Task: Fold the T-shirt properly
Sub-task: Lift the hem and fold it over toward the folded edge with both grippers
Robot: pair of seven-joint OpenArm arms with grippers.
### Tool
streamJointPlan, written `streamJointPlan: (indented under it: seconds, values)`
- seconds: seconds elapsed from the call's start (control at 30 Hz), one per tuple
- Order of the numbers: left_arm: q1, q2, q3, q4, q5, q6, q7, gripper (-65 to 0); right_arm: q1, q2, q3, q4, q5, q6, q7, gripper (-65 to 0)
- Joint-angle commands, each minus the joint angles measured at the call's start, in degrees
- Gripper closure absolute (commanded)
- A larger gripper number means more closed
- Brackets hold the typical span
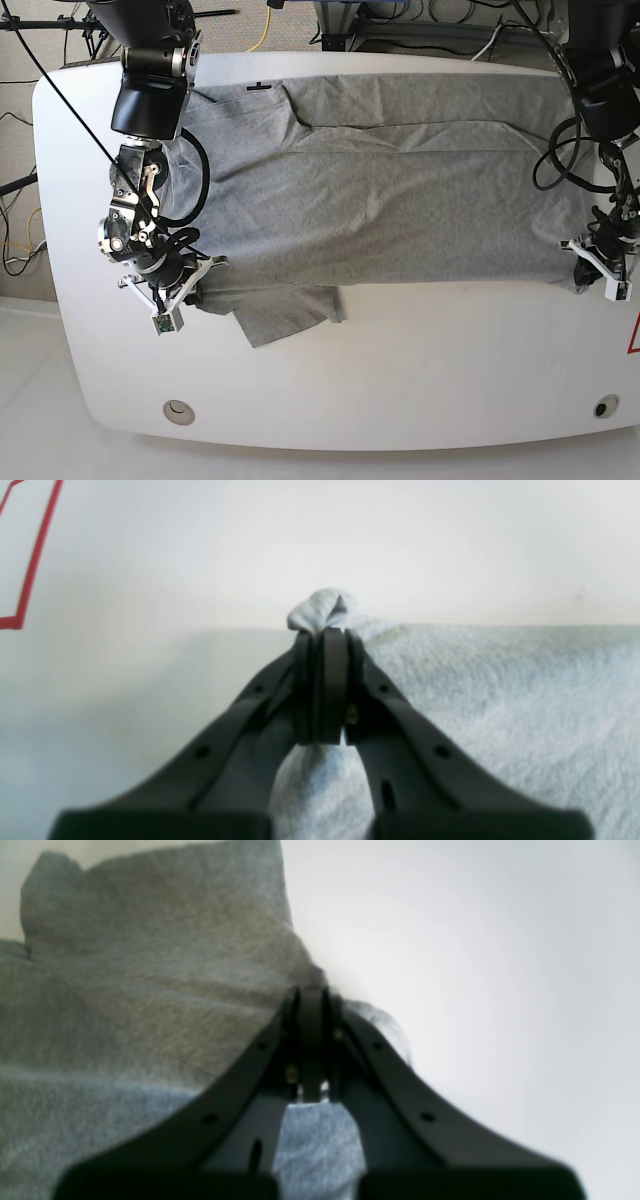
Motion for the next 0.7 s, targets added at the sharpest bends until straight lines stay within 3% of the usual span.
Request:
streamJointPlan:
  seconds: [0.0,0.33,0.67]
  values:
    - [-0.17,-1.34,-0.48,3.26,-0.82,0.02,-0.63,0.0,1.08,0.72,0.27,2.14,0.43,0.04,-0.08,0.0]
    - [11.6,-1.07,-4.01,23.88,-2.05,-3.46,9.56,0.0,-5.64,0.88,0.39,17.04,0.1,0.17,-10.46,0.0]
    - [15.61,-1.15,-4.68,28.74,-2.27,-3.57,10.46,0.0,-9.37,1.03,0.61,21.13,0.65,0.37,-11.17,0.0]
